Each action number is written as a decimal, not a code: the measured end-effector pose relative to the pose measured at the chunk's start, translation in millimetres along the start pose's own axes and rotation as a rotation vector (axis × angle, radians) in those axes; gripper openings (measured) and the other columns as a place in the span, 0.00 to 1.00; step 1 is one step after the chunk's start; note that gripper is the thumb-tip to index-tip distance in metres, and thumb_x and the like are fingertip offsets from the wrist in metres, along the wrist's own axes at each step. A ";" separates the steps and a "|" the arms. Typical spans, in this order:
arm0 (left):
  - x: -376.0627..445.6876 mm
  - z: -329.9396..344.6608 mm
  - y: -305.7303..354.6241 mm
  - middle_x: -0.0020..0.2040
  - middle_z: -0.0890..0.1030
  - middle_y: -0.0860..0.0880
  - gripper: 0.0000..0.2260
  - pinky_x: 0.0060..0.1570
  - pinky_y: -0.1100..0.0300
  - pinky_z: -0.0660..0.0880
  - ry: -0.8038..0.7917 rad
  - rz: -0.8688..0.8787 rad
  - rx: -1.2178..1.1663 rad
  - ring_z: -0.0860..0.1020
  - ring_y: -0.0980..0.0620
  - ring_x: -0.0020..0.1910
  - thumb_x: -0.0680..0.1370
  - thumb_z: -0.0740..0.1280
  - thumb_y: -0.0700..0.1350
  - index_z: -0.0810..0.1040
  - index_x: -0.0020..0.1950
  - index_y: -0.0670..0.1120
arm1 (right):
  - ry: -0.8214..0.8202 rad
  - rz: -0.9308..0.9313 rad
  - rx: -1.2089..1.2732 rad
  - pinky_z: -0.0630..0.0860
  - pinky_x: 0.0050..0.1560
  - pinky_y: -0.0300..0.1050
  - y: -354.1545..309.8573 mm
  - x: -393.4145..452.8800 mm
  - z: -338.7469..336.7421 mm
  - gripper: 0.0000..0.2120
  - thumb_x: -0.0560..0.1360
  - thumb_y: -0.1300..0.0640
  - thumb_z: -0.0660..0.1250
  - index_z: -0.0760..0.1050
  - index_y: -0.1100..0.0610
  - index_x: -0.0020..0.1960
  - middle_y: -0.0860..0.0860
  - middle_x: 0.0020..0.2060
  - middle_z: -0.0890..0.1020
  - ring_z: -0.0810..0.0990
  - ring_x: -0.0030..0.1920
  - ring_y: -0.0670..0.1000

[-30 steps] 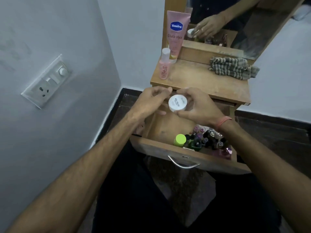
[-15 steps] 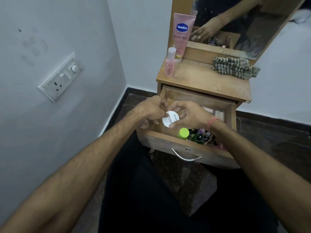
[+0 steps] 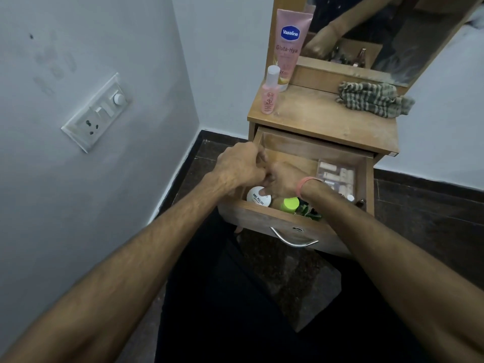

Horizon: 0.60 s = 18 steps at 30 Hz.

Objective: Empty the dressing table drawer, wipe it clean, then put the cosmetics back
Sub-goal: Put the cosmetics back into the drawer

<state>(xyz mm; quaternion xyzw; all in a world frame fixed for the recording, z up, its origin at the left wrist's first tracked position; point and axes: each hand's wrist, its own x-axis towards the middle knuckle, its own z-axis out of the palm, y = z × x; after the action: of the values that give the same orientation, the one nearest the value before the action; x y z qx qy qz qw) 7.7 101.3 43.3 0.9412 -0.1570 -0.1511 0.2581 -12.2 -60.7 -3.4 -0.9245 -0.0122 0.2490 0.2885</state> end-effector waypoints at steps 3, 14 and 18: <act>1.0 1.8 -2.1 0.55 0.85 0.60 0.12 0.63 0.50 0.82 0.004 -0.012 -0.027 0.84 0.53 0.57 0.76 0.75 0.47 0.83 0.59 0.59 | 0.036 -0.025 -0.094 0.84 0.58 0.51 -2.6 5.3 1.6 0.17 0.72 0.54 0.83 0.82 0.54 0.58 0.47 0.49 0.88 0.87 0.52 0.50; 14.8 9.0 -11.4 0.46 0.86 0.61 0.05 0.61 0.53 0.82 0.142 -0.119 -0.454 0.84 0.61 0.49 0.75 0.74 0.51 0.84 0.51 0.57 | 0.245 0.034 -0.032 0.80 0.53 0.40 1.5 -5.8 -22.1 0.09 0.75 0.64 0.74 0.83 0.50 0.45 0.53 0.48 0.89 0.88 0.55 0.53; 31.9 5.1 -2.6 0.44 0.86 0.60 0.06 0.61 0.45 0.84 0.349 -0.136 -0.680 0.84 0.57 0.44 0.76 0.75 0.55 0.83 0.52 0.57 | 0.538 0.027 0.357 0.85 0.44 0.43 -4.7 -2.3 -46.5 0.10 0.72 0.66 0.75 0.85 0.52 0.42 0.49 0.35 0.88 0.86 0.35 0.44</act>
<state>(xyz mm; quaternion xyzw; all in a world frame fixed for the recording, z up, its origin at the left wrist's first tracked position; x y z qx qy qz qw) 35.3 89.2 31.3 0.8217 0.0111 -0.0487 0.5677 8.1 -81.7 33.2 -0.8920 0.1208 -0.0023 0.4356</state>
